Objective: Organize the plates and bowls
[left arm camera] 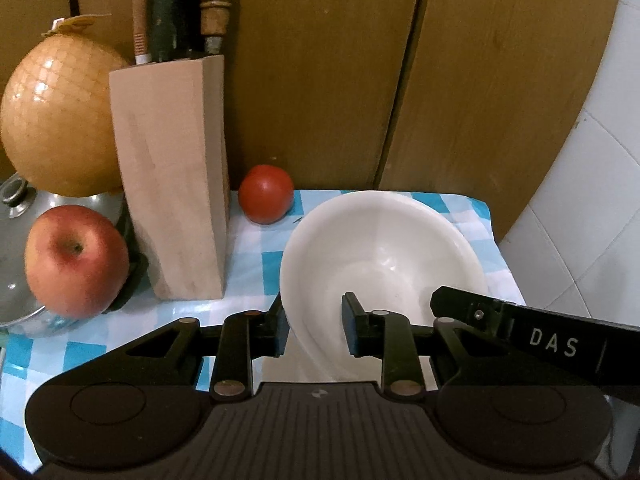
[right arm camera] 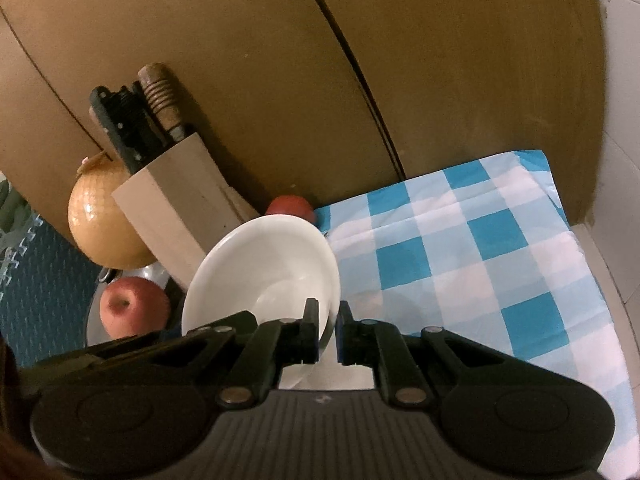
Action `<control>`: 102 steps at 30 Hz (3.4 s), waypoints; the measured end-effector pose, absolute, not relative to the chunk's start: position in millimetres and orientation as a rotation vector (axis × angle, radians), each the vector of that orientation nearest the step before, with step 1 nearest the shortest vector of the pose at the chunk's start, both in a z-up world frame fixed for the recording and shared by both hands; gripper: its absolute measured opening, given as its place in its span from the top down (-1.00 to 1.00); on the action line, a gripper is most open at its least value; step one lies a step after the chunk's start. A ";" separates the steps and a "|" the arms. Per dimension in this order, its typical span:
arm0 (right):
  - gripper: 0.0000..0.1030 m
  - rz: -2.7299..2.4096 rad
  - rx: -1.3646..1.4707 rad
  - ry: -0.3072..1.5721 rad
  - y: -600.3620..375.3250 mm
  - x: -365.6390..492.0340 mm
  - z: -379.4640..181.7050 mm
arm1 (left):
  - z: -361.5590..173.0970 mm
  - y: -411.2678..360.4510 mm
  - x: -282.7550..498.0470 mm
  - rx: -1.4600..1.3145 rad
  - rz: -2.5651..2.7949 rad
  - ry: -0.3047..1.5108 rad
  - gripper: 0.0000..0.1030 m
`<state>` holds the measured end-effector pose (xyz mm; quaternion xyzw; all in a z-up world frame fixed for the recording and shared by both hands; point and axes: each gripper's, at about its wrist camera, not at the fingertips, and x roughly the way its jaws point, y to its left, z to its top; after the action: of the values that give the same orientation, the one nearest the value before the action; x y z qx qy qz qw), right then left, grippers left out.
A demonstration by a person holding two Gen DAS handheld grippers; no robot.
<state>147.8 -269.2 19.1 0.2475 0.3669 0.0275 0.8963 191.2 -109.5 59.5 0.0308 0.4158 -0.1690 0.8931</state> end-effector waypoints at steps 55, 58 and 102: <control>0.68 0.002 0.320 0.857 -228.0 131.4 -8.4 | 11.6 -89.7 174.9 0.067 -0.343 0.947 0.33; 0.64 -0.001 0.311 0.859 -228.1 132.2 -8.8 | 12.4 -88.5 174.4 0.066 -0.344 0.943 0.33; 0.46 -0.001 0.429 0.934 -249.8 159.3 -53.1 | -23.4 -78.0 192.9 0.006 -0.382 0.961 0.21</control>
<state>159.3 -249.8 -53.1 0.2051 0.4468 -0.0003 0.8708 192.9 -78.0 -23.4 0.0029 0.4594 -0.1825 0.8693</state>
